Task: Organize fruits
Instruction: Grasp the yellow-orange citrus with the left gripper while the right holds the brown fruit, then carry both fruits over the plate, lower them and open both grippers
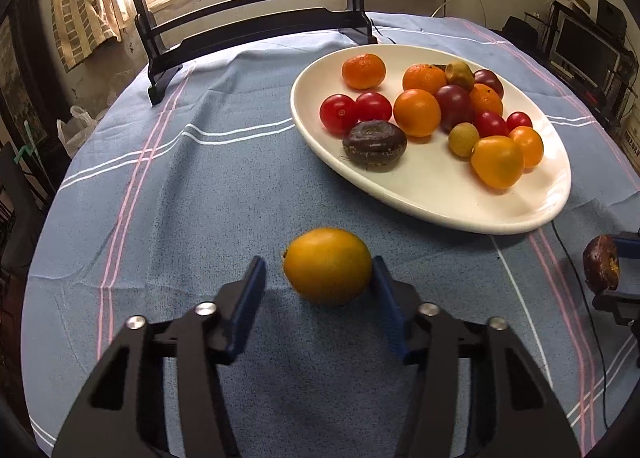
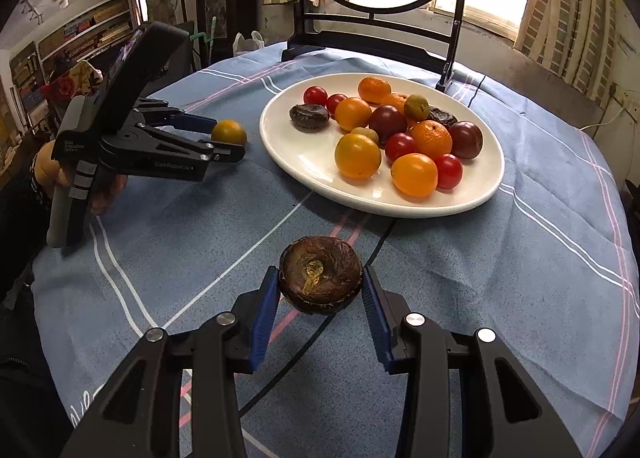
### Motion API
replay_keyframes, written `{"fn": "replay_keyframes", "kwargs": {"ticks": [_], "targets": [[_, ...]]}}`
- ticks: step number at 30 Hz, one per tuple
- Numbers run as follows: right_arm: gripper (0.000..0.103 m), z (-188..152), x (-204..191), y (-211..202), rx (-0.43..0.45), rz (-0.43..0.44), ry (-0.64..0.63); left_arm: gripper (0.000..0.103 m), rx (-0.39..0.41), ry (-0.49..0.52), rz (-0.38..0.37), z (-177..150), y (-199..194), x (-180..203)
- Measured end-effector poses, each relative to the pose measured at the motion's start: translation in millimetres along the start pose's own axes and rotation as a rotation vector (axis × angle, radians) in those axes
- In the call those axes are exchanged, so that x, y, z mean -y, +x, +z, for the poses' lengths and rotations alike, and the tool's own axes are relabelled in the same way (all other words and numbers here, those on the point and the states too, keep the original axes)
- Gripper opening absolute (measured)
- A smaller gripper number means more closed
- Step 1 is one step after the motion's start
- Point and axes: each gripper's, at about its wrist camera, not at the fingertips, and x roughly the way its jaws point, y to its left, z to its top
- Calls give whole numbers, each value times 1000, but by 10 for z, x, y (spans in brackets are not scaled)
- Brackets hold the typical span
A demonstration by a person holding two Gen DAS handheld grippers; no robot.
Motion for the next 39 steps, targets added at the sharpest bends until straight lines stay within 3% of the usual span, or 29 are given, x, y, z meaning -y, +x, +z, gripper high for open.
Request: {"fn": "replay_keyframes", "kwargs": {"ticks": [6, 13, 23, 31, 39], "targets": [[42, -23, -53, 25, -5, 14, 1, 42, 0, 24, 4, -76, -74, 69], [42, -64, -142, -85, 14, 22, -8, 42, 43, 58, -32, -248, -439, 215], [42, -85, -341, -75, -3, 13, -30, 42, 66, 141, -43, -444, -673, 725], [42, 368, -113, -513, 163, -60, 7, 42, 199, 84, 4, 33, -946, 683], [42, 793, 275, -466, 233, -85, 86, 42, 256, 49, 50, 520, -894, 673]]}}
